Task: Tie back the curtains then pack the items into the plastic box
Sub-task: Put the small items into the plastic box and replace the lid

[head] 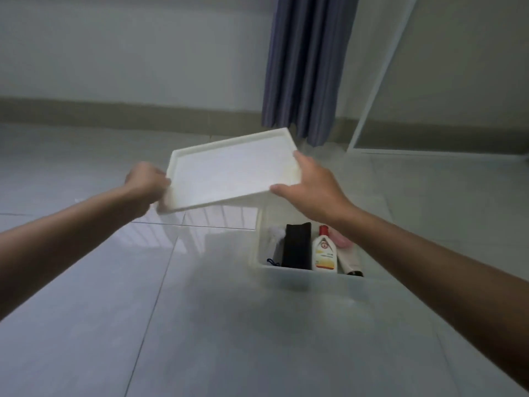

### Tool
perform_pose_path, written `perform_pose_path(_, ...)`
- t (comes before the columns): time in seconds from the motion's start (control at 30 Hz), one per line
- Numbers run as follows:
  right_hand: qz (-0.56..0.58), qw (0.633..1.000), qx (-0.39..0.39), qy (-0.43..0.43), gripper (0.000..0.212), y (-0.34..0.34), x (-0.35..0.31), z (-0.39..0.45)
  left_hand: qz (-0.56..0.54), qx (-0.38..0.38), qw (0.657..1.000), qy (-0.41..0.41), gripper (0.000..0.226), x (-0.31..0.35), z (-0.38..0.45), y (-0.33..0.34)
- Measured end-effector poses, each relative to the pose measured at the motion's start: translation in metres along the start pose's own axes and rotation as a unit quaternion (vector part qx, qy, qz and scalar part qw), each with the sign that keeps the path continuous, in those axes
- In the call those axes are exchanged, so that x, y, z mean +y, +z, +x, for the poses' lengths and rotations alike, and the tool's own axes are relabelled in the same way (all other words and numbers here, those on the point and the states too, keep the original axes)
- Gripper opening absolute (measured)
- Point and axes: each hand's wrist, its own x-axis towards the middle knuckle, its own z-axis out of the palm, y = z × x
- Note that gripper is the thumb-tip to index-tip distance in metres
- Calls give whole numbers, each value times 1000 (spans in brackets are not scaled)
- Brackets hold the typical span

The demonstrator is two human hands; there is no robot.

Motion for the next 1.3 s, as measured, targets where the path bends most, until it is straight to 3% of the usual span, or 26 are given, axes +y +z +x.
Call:
perform_pose_path(0.17, -74, 996, 48, -3, 77, -32, 78, -57, -38, -115, 990, 75, 16, 26, -47, 52)
perform_pose_path(0.4, -56, 996, 53, 53, 80, -28, 135, -109, 21, -169, 977, 125, 9, 47, -77, 97)
perform_pose_path(0.63, -79, 992, 22, 91, 77, -8, 157, -133, 71, -166, 974, 138, 8, 41, -92, 110)
perform_pose_path(0.87, -179, 981, 21, 78, 73, -1, 158, -141, 90, -157, 970, 162, 10, 38, -93, 114)
perform_pose_path(1.03, -158, 982, 16, 102, 66, -5, 162, -150, 112, -172, 960, 190, 13, 30, -96, 117)
perform_pose_path(1.17, -171, 980, 3, 99, 74, -10, 165, -154, 138, -164, 955, 207, 9, 28, -96, 118)
perform_pose_path(1.3, -171, 981, 30, 89, 71, -12, 165, -149, 177, -154, 944, 233, 12, 34, -94, 116)
